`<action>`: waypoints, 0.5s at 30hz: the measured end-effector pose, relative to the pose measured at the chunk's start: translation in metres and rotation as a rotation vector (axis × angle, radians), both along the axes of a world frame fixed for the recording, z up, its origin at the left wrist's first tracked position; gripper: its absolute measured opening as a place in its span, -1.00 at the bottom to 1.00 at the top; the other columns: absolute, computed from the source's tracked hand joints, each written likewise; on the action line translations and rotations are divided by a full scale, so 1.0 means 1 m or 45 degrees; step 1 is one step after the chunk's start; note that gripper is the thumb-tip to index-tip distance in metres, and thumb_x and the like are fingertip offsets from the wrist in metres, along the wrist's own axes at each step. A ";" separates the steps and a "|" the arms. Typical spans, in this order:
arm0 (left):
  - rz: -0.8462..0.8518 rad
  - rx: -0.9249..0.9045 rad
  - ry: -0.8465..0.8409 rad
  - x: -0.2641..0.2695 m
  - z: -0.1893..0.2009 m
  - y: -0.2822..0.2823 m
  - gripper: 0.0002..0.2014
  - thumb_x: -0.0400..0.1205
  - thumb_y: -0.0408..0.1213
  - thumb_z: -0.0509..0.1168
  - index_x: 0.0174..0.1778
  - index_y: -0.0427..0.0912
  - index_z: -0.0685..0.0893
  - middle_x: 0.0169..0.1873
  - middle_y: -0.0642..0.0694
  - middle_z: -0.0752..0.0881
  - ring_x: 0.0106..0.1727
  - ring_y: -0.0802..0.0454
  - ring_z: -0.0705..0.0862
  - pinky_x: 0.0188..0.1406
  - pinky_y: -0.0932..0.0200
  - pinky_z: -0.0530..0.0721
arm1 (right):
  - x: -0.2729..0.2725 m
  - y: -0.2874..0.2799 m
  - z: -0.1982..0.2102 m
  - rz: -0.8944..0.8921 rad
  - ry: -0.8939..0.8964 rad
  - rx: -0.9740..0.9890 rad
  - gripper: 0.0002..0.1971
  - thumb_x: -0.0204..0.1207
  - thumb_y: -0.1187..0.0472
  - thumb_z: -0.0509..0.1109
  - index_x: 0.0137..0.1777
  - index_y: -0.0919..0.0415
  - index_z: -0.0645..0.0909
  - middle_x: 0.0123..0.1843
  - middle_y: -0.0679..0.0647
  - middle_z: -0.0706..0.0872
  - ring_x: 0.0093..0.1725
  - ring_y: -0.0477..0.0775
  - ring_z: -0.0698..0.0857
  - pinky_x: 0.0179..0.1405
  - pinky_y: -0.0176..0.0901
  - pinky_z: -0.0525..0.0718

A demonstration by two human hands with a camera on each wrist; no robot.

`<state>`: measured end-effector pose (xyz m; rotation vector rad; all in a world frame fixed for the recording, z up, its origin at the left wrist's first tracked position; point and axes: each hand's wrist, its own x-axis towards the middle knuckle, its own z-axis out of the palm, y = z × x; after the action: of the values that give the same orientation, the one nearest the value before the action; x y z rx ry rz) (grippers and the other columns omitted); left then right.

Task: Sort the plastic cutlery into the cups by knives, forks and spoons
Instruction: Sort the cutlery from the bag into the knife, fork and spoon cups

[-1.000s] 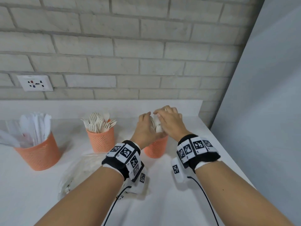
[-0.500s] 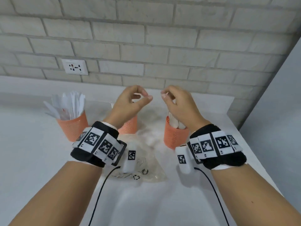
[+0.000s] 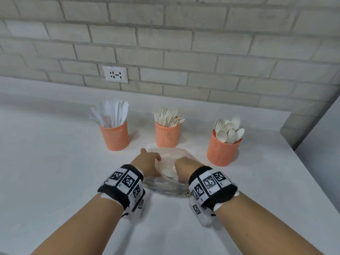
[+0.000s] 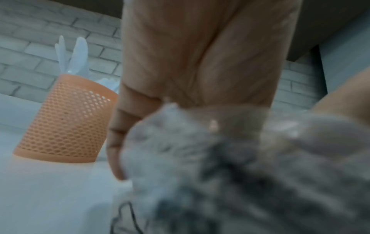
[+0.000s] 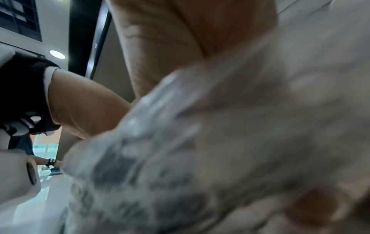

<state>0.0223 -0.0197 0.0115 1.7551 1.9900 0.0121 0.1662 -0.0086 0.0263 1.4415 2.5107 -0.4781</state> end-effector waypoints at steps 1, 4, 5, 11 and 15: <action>-0.033 -0.044 0.028 0.000 -0.002 0.002 -0.34 0.51 -0.22 0.41 0.52 0.06 0.33 0.39 -0.23 0.32 0.25 -0.16 0.60 0.33 0.13 0.47 | 0.002 0.000 -0.003 -0.042 -0.065 -0.003 -0.78 0.60 0.34 0.19 0.14 0.37 0.60 0.16 0.32 0.68 0.14 0.27 0.67 0.09 -0.19 0.57; -0.132 -0.058 0.035 -0.003 -0.005 0.006 -0.19 0.55 -0.38 0.30 0.63 0.02 0.00 0.40 -0.31 0.46 0.35 -0.19 0.54 0.24 0.10 0.53 | -0.001 0.004 -0.010 -0.108 -0.165 -0.035 -0.71 0.59 0.28 0.22 0.25 0.35 0.57 0.26 0.30 0.66 0.24 0.31 0.64 0.16 0.06 0.59; -0.161 -0.037 -0.001 -0.004 -0.003 0.007 -0.19 0.54 -0.41 0.29 0.63 -0.03 -0.03 0.36 -0.30 0.53 0.33 -0.19 0.56 0.17 0.11 0.54 | -0.001 0.004 -0.010 -0.095 -0.212 -0.071 -0.72 0.59 0.29 0.23 0.24 0.37 0.57 0.25 0.29 0.67 0.19 0.29 0.66 0.13 0.03 0.59; -0.125 0.193 -0.634 -0.021 0.008 0.003 -0.26 0.50 -0.48 0.27 0.57 -0.03 0.15 -0.06 -0.18 0.68 -0.14 -0.03 0.64 -0.18 0.14 0.63 | -0.002 -0.003 -0.011 -0.062 -0.208 -0.154 -0.68 0.57 0.43 0.16 0.30 0.38 0.52 0.24 0.26 0.67 0.08 0.23 0.64 0.02 -0.14 0.53; -0.123 0.153 -1.200 -0.037 0.023 -0.006 -0.27 0.51 -0.65 0.25 0.39 0.19 0.23 0.02 -0.10 0.70 -0.04 0.07 0.74 -0.01 0.11 0.76 | -0.001 -0.008 0.001 -0.020 0.042 -0.174 -0.60 0.62 0.27 0.19 0.46 0.28 0.40 0.40 0.20 0.58 0.35 0.18 0.56 0.23 -0.19 0.45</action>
<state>-0.0144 -0.0261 0.0347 1.4842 1.2208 0.7858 0.1657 -0.0163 0.0270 1.4146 2.4404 -0.6680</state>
